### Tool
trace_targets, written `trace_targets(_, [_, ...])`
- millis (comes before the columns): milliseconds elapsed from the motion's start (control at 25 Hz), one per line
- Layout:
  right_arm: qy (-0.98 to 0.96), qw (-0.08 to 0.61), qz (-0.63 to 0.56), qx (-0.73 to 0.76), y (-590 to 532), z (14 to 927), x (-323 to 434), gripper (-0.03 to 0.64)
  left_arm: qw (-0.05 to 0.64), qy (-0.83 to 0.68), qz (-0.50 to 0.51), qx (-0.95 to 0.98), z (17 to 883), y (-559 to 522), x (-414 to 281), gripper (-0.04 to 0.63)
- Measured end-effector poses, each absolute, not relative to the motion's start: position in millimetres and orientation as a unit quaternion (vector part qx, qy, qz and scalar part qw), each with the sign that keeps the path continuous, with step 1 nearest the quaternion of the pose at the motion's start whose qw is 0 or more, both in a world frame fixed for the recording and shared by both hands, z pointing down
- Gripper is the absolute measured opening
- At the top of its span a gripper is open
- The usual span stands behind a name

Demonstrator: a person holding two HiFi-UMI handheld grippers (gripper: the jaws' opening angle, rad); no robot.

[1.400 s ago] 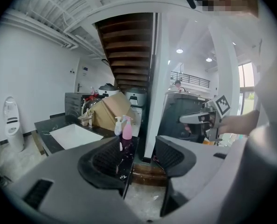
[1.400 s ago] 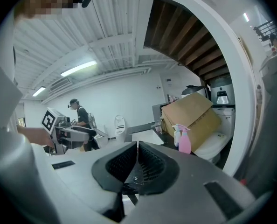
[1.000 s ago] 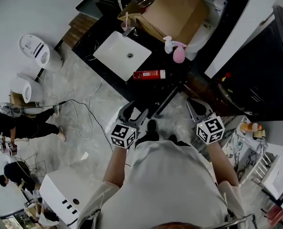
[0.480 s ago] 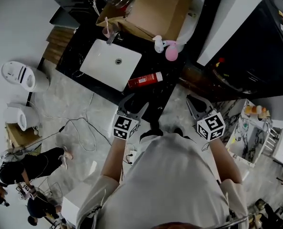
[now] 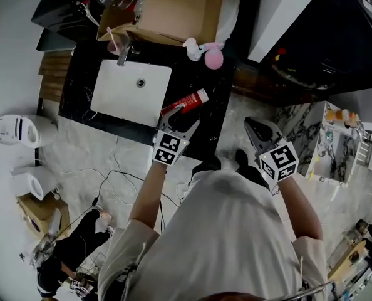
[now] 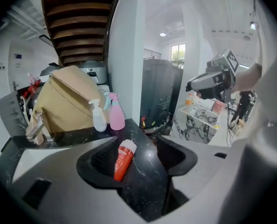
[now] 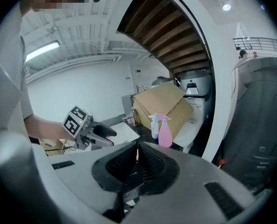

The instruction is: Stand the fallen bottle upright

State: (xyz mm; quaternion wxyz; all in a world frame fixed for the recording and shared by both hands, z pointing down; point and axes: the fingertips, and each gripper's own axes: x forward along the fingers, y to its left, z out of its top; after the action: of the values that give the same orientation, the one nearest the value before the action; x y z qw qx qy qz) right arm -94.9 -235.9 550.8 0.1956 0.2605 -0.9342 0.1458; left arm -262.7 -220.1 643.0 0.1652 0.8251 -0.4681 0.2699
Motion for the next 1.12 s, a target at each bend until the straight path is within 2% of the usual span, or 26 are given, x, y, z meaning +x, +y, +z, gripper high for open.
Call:
trace_targets(560, [-0.911,0.214,0.184,0.302,-240,595,-99,0.034,0.162,-0.36,0.406,0.824,744,-281,-264,0.276])
trace_targets(800, [-0.902,0.216,0.204,0.313,-242,613,-95,0.034,0.175,-0.311,0.474,0.805,783,-286,-266,0.304])
trace_targets(1120, [-0.897,0.215,0.218,0.318,-242,624,-95,0.034,0.206,-0.279,0.502,0.793,819,-292,-261,0.305])
